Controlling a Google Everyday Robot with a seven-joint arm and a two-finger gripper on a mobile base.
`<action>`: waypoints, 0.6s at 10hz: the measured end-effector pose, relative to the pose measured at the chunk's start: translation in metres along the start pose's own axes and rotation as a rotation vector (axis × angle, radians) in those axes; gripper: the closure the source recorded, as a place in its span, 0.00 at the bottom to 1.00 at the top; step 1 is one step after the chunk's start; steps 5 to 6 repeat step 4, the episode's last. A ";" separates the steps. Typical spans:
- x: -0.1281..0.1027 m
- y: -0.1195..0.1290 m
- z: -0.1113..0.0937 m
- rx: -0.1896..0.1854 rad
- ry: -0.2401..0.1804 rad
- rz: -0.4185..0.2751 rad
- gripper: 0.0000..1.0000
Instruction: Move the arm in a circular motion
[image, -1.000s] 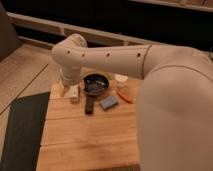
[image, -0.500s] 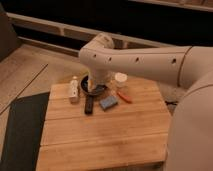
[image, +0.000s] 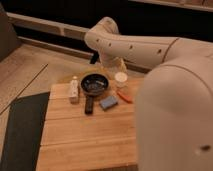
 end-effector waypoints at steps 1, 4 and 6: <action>-0.018 0.021 0.003 -0.008 -0.007 -0.050 0.35; -0.049 0.108 0.000 -0.114 -0.042 -0.232 0.35; -0.049 0.108 0.000 -0.114 -0.042 -0.232 0.35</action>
